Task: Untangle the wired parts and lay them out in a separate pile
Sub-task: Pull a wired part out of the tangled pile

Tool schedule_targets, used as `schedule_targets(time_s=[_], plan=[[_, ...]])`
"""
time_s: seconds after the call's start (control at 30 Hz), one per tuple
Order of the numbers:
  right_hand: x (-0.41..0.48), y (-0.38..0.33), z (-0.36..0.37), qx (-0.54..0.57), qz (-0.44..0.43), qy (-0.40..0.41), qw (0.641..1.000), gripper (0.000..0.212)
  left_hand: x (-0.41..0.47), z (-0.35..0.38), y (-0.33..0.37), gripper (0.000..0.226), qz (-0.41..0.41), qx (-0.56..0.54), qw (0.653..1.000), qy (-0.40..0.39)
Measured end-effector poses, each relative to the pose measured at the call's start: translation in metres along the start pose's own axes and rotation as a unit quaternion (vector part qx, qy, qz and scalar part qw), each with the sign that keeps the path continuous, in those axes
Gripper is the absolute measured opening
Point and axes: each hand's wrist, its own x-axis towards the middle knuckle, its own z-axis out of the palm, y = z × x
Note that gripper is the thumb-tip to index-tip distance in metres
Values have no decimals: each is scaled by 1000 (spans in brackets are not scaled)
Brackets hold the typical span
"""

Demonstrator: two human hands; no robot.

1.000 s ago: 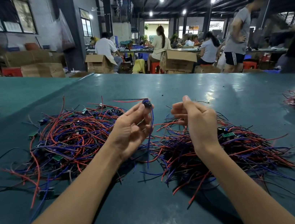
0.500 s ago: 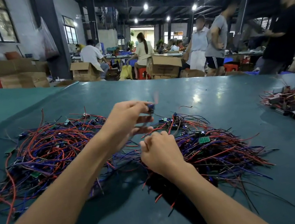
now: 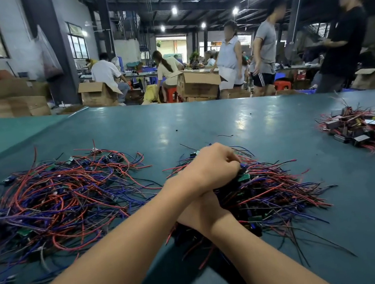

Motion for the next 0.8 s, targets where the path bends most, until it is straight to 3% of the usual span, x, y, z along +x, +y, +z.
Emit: schedule_targets(time_s=[0.07, 0.1, 0.17, 0.23, 0.33, 0.47, 0.6, 0.7, 0.8], plan=[[7, -7, -4, -150, -23, 13, 988, 110, -2, -4, -5, 23, 4, 21, 1000, 7], [12, -15, -11, -187, 1, -34, 982, 99, -3, -6, -7, 22, 5, 28, 1000, 9], [22, -6, 13, -173, -29, -80, 981, 52, -7, -13, -9, 23, 5, 44, 999, 26], [24, -8, 17, -120, 29, -82, 989, 39, -12, -23, -15, 25, 3, 70, 996, 53], [23, -20, 17, -93, 18, 0, 995, 37, -21, -55, -37, 24, -32, 103, 990, 87], [18, -33, 34, -118, 21, -28, 992, 64, -42, -118, -87, 22, -134, 183, 967, 114], [17, -43, 36, -95, 5, -51, 994, 64, -70, -163, -131, 23, -216, 288, 933, 20], [18, -44, 30, 1, -31, -11, 999, 44, -81, -174, -146, 23, -245, 303, 919, -61], [19, -41, 26, 89, -47, 63, 993, 43, -83, -172, -153, 29, -258, 287, 920, -74]])
